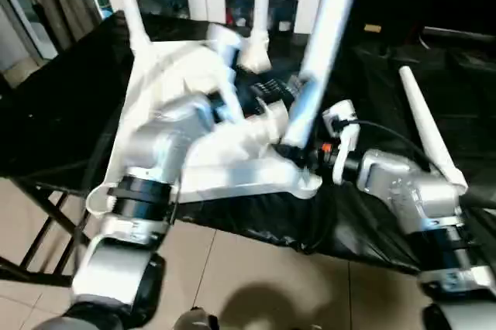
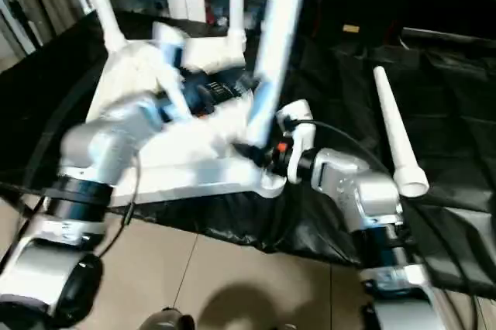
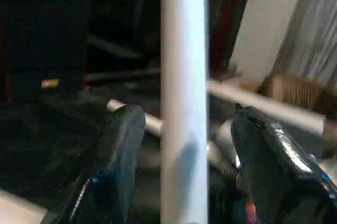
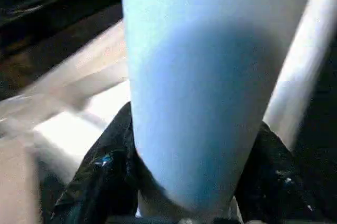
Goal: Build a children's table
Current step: Pick table leg, then insert table leg to table base
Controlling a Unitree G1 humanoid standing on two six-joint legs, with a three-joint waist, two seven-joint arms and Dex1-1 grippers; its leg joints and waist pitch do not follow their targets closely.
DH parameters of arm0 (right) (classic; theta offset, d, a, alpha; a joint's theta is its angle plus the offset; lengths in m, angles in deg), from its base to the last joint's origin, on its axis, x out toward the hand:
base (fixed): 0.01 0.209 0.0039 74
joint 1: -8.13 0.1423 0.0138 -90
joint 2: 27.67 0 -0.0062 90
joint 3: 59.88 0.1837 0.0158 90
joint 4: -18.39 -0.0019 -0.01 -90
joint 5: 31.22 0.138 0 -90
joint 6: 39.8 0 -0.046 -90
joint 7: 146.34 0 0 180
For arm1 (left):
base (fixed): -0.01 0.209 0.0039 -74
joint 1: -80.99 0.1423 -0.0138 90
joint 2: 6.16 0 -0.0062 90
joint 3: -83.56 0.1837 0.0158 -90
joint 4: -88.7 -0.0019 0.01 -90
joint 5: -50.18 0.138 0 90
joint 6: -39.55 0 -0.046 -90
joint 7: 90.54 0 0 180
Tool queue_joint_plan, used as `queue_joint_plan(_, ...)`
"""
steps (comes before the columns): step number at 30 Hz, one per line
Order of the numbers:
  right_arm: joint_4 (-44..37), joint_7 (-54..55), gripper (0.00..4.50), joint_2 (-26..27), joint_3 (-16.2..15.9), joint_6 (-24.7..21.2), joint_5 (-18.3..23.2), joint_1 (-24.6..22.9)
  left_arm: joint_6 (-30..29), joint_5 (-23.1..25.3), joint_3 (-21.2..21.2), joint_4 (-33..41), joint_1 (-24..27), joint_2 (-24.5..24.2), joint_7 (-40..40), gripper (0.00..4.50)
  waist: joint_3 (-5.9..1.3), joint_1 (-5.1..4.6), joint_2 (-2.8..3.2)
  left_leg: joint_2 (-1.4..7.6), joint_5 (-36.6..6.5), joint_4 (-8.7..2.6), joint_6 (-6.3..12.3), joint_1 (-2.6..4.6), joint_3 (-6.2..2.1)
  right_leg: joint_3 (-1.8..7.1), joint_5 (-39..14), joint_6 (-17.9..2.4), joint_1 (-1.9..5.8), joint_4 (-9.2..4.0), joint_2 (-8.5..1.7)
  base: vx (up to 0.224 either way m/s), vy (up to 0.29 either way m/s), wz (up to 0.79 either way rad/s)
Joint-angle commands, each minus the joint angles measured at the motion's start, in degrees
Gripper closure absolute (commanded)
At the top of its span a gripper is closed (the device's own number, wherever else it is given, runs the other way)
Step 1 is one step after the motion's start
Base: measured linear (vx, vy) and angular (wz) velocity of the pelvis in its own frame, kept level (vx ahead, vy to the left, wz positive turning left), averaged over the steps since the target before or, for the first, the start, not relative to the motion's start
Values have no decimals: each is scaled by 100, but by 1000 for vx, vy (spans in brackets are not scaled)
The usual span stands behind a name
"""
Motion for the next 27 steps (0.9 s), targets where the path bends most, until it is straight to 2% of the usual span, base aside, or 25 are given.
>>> queue_joint_plan(1,48,316,259,26,81,696,-328,-63,241,620,642,-176,296,-359,446,149,-495,-65,-71,212,-655,-411,-44,158,-124,270,-1020,-918,286,-398,-381,0,0,0)
queue_joint_plan(3,3,388,259,15,72,769,-414,-117,418,991,1017,-324,433,-582,561,149,-487,-114,-65,210,-752,-426,-71,176,-121,273,-1089,-890,280,-405,-364,0,0,0)
queue_joint_plan(4,-8,389,259,20,83,768,-408,-126,462,1045,1066,-347,458,-607,579,149,-487,-115,-51,215,-788,-432,-79,182,-127,276,-1107,-888,277,-409,-370,0,0,0)
queue_joint_plan(5,-86,396,259,68,165,766,-350,-188,777,1416,1396,-508,628,-767,699,149,-489,-136,-48,216,-807,-435,-90,178,-127,276,-1038,-938,291,-395,-369,0,0,0)
queue_joint_plan(6,-87,396,259,69,167,766,-349,-189,783,1423,1402,-511,631,-770,702,149,-480,-145,-52,223,-866,-446,-64,169,-132,285,-1043,-921,289,-410,-372,0,0,0)
queue_joint_plan(7,-256,362,259,134,190,778,-292,-318,904,1630,1614,-662,831,-849,782,149,-489,-144,-47,222,-872,-443,-73,176,-131,284,-1014,-947,293,-400,-381,0,0,0)
queue_joint_plan(8,-256,362,259,134,190,778,-292,-318,904,1630,1614,-662,831,-849,782,149,-478,-149,-25,227,-928,-449,-70,171,-131,288,-1004,-943,284,-418,-379,0,0,0)
queue_joint_plan(10,-277,380,259,163,89,938,-376,-431,1072,1741,1702,-882,928,-866,785,185,-497,-153,-28,223,-879,-441,-70,163,-135,284,-856,-1011,298,-395,-387,0,0,0)
queue_joint_plan(12,-259,366,259,177,54,1040,-410,-478,1186,1814,1749,-1045,920,-863,771,188,-489,-162,-23,224,-1002,-445,-89,180,-129,283,-936,-1057,285,-411,-390,0,0,0)
queue_joint_plan(15,-290,334,259,188,17,1051,-415,-528,1272,1894,1801,-1285,876,-853,816,223,-474,-189,-26,230,-1121,-455,-106,180,-136,286,-1090,-1102,289,-420,-401,0,0,0)
queue_joint_plan(16,-293,323,259,181,-10,1063,-441,-540,1285,1919,1820,-1362,856,-850,844,227,-470,-200,-6,226,-1172,-454,-118,184,-133,287,-1152,-1099,281,-433,-399,0,0,0)
queue_joint_plan(18,-291,313,259,176,-36,1094,-494,-550,1401,1995,1859,-1510,814,-849,843,232,-469,-211,-18,223,-1196,-459,-122,182,-139,287,-1192,-1101,286,-439,-398,0,0,0)
queue_joint_plan(21,-331,289,259,202,-39,1085,-537,-570,1543,2067,1853,-1682,770,-838,846,268,-472,-229,-11,221,-1212,-457,-114,184,-142,286,-1168,-1110,286,-435,-394,0,0,0)
queue_joint_plan(24,-340,240,259,186,-84,1104,-541,-573,1588,2077,1830,-1780,734,-820,884,277,-477,-241,-6,225,-1166,-451,-92,177,-141,287,-1039,-1176,292,-423,-398,0,0,0)
queue_joint_plan(25,-334,190,259,171,-117,1119,-542,-571,1645,2105,1814,-1855,705,-808,910,304,-477,-237,-5,222,-1168,-450,-79,181,-138,283,-1042,-1190,291,-425,-395,0,0,0)
queue_joint_plan(27,-327,147,259,172,-135,1115,-556,-567,1712,2128,1791,-1967,666,-797,983,311,-471,-239,-12,227,-1226,-450,-74,182,-139,286,-1113,-1190,291,-437,-405,0,0,0)
